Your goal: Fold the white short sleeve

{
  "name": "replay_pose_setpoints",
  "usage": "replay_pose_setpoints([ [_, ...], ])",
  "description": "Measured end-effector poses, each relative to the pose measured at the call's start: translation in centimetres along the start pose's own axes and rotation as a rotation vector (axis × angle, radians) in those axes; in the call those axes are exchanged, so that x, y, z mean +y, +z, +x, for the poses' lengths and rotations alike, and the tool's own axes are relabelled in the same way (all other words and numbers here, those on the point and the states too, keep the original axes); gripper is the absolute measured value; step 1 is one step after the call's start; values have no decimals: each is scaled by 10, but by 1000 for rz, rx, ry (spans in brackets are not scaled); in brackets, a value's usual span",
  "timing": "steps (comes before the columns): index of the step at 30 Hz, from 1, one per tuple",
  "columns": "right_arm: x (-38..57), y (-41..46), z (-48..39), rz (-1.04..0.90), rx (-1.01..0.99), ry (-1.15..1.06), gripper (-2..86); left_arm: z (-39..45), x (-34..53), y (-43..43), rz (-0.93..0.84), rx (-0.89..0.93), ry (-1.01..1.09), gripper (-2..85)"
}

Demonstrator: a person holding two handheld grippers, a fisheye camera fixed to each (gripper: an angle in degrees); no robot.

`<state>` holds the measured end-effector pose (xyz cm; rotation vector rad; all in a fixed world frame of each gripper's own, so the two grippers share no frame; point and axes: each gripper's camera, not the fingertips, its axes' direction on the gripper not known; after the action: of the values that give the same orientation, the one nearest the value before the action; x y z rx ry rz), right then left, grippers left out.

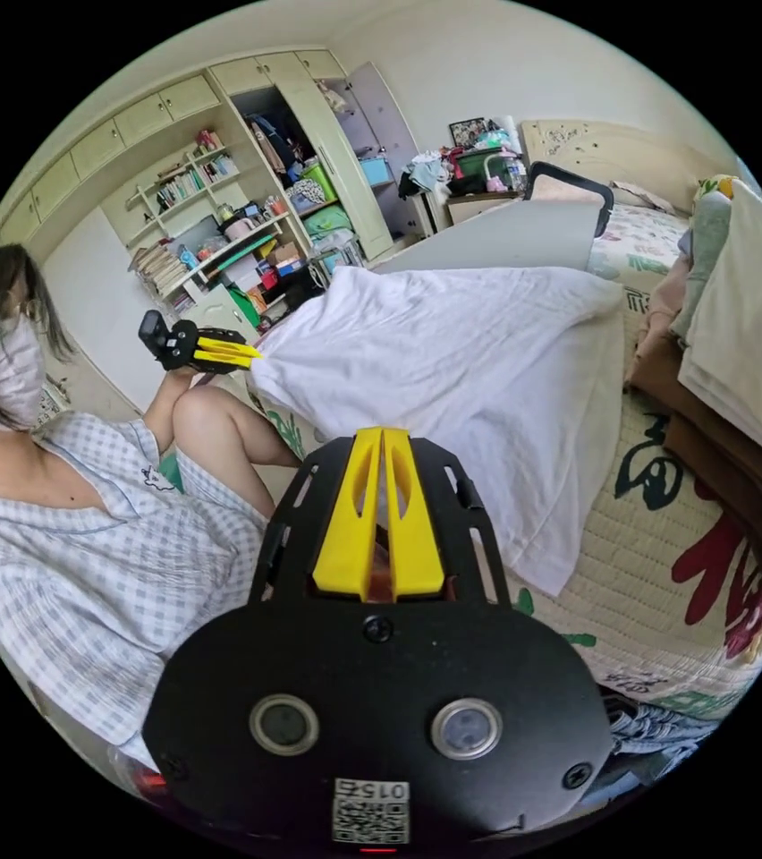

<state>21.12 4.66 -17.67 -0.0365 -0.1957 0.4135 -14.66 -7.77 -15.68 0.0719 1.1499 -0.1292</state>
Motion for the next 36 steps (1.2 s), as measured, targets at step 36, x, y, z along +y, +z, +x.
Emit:
replay_pose_setpoints([
  [36,-284,81,171,-65,203,459,-3,-436,-10,-1,273,407,-1084,-6],
])
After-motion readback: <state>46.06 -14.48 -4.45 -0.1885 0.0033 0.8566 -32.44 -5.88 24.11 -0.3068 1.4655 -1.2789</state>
